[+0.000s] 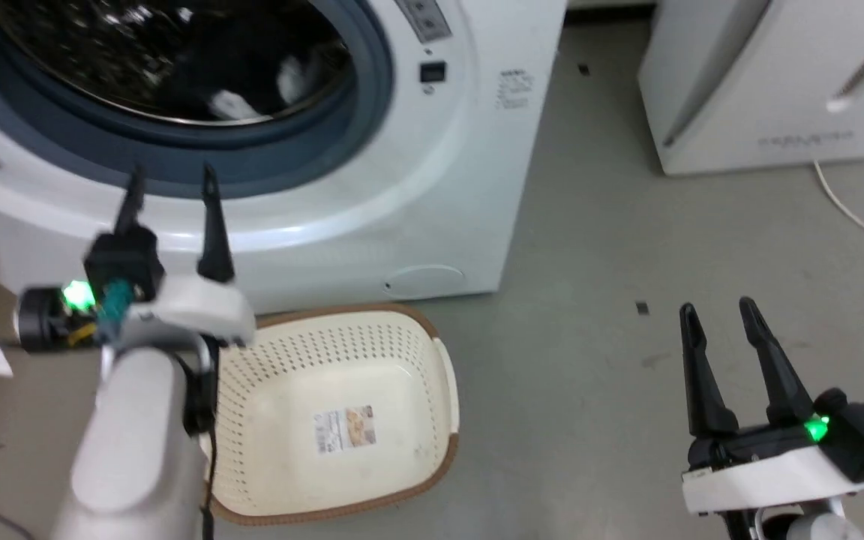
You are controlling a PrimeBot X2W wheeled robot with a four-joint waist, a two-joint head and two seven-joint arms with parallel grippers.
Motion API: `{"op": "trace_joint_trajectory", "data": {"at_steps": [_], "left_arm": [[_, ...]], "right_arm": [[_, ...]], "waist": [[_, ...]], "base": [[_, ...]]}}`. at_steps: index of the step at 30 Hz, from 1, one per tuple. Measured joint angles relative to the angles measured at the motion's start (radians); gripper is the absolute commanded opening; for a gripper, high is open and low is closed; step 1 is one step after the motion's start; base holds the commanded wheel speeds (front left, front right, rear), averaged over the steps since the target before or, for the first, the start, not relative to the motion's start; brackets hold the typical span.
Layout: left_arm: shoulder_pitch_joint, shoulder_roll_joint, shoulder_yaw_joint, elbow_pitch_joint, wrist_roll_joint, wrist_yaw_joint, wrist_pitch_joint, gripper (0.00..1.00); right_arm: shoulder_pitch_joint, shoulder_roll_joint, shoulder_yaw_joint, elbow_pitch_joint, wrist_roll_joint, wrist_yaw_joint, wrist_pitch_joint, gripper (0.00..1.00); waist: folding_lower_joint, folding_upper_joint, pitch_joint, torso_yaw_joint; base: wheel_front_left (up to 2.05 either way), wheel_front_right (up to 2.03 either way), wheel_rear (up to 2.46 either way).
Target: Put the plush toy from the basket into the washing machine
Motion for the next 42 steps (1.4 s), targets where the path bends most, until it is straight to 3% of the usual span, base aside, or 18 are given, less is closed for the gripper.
{"op": "trace_joint_trajectory", "data": {"at_steps": [19,28,29,42], "left_arm": [[0.461,-0.093,0.033,-0.279,0.078,0.01,0.0,1.0],[0.551,-0.106,0.044,-0.307,0.077,-0.007,0.0,1.0],[0.555,-0.108,0.044,-0.306,0.077,-0.012,0.0,0.0],[0.554,-0.11,0.043,-0.309,0.076,-0.017,0.019,0.0]], "right_arm": [[0.133,0.0,-0.048,0.003,-0.044,0.0,0.0,1.0],[0.166,0.0,-0.057,0.012,-0.044,0.0,0.0,1.0],[0.167,0.0,-0.058,0.013,-0.044,0.0,0.0,0.0],[0.166,0.0,-0.057,0.013,-0.05,0.0,0.016,0.0]], "waist": [[0.0,0.0,-0.188,0.118],[0.0,0.0,-0.215,0.14],[0.0,0.0,-0.216,0.141],[0.0001,0.0,-0.218,0.139]], "base": [[0.0,0.0,0.0],[0.0,0.0,0.0],[0.0,0.0,0.0],[0.0,0.0,0.0]]}}
